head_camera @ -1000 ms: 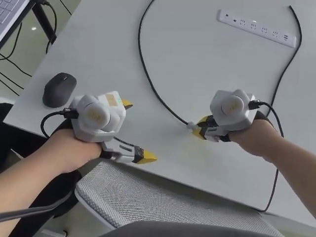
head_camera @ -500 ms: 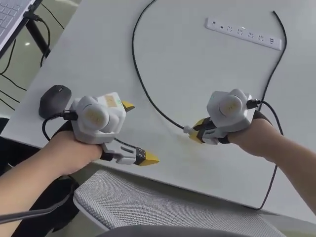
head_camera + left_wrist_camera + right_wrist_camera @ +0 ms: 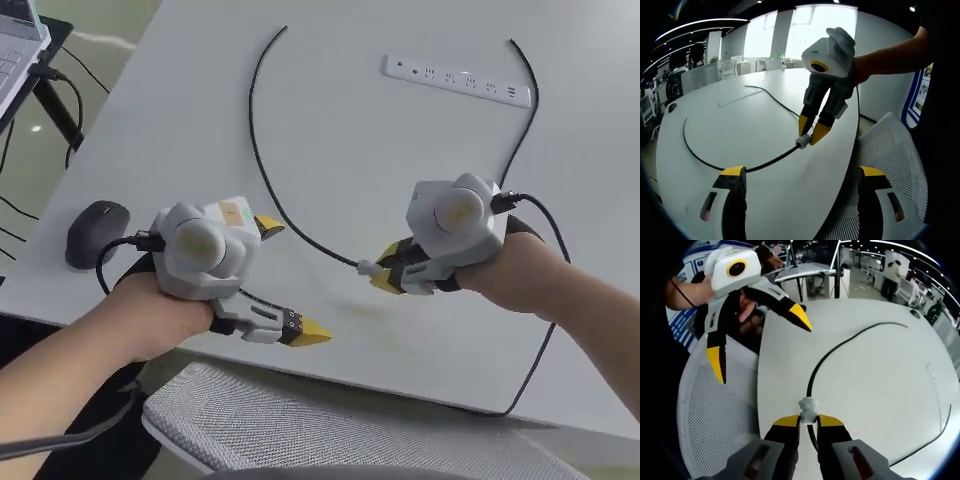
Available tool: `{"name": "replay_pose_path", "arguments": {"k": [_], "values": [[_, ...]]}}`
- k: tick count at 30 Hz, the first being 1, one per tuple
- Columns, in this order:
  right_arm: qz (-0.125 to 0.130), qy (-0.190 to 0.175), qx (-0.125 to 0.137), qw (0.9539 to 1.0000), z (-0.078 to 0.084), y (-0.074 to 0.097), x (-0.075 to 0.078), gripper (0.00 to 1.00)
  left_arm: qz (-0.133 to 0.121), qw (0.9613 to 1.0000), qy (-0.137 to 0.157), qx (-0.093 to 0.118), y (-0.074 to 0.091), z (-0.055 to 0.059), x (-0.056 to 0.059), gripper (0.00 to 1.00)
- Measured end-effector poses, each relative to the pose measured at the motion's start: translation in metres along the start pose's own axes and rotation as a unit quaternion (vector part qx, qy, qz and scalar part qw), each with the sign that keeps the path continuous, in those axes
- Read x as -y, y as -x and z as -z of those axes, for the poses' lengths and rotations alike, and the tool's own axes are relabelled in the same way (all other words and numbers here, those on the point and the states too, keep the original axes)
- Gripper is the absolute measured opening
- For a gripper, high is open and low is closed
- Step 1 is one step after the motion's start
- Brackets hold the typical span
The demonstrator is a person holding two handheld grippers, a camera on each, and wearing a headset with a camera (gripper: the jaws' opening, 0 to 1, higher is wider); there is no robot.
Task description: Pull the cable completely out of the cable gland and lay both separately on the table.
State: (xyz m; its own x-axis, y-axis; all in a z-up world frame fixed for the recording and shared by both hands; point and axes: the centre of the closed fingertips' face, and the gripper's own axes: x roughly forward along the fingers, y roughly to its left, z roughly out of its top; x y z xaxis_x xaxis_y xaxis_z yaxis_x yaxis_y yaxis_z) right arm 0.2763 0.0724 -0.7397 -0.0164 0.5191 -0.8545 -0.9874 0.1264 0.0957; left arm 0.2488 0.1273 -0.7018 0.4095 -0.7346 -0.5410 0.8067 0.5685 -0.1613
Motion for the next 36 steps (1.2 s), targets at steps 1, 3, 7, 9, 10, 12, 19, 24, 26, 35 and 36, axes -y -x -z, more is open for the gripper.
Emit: {"name": "replay_pose_path", "arguments": {"k": [1,3,7,9,10,12,19,24,26,35,36], "values": [[0.0,0.001,0.0,1.0,-0.001,0.002,-0.001,0.07,0.002,1.0,-0.001,0.002,-0.001,-0.003,0.001,0.92],[-0.001,0.007,0.0,1.0,-0.002,0.008,-0.005,0.07,0.009,0.9999,-0.003,0.008,-0.004,-0.01,0.003,0.91],[-0.004,0.015,0.002,0.9999,-0.005,0.017,-0.008,0.07,0.018,0.9996,-0.013,0.017,-0.009,-0.021,0.006,0.88],[-0.005,0.022,0.001,0.9997,-0.007,0.022,-0.009,0.07,0.024,0.9995,-0.011,0.017,-0.012,-0.023,0.006,0.88],[-0.004,0.025,0.002,0.9997,-0.008,0.024,-0.009,0.07,0.026,0.9995,-0.011,0.017,-0.013,-0.024,0.006,0.88],[-0.005,0.029,0.004,0.9995,-0.012,0.028,-0.009,0.07,0.031,0.9993,-0.012,0.019,-0.015,-0.026,0.007,0.86],[-0.012,0.059,0.002,0.9982,-0.02,0.037,-0.017,0.07,0.048,0.9986,-0.008,0.023,-0.021,-0.033,0.006,0.83],[-0.02,0.075,0.008,0.9969,-0.026,0.041,-0.024,0.07,0.06,0.9976,0.006,0.035,-0.022,-0.039,0.006,0.78],[-0.021,0.082,0.009,0.9964,-0.027,0.043,-0.027,0.07,0.073,0.9965,0.009,0.038,-0.023,-0.041,0.011,0.74],[-0.041,0.096,0.024,0.9942,-0.032,0.051,-0.034,0.07,0.102,0.994,0.006,0.04,-0.023,-0.043,0.021,0.6],[-0.043,0.096,0.025,0.9941,-0.032,0.052,-0.035,0.07,0.106,0.9935,0.007,0.042,-0.023,-0.045,0.022,0.59]]}}
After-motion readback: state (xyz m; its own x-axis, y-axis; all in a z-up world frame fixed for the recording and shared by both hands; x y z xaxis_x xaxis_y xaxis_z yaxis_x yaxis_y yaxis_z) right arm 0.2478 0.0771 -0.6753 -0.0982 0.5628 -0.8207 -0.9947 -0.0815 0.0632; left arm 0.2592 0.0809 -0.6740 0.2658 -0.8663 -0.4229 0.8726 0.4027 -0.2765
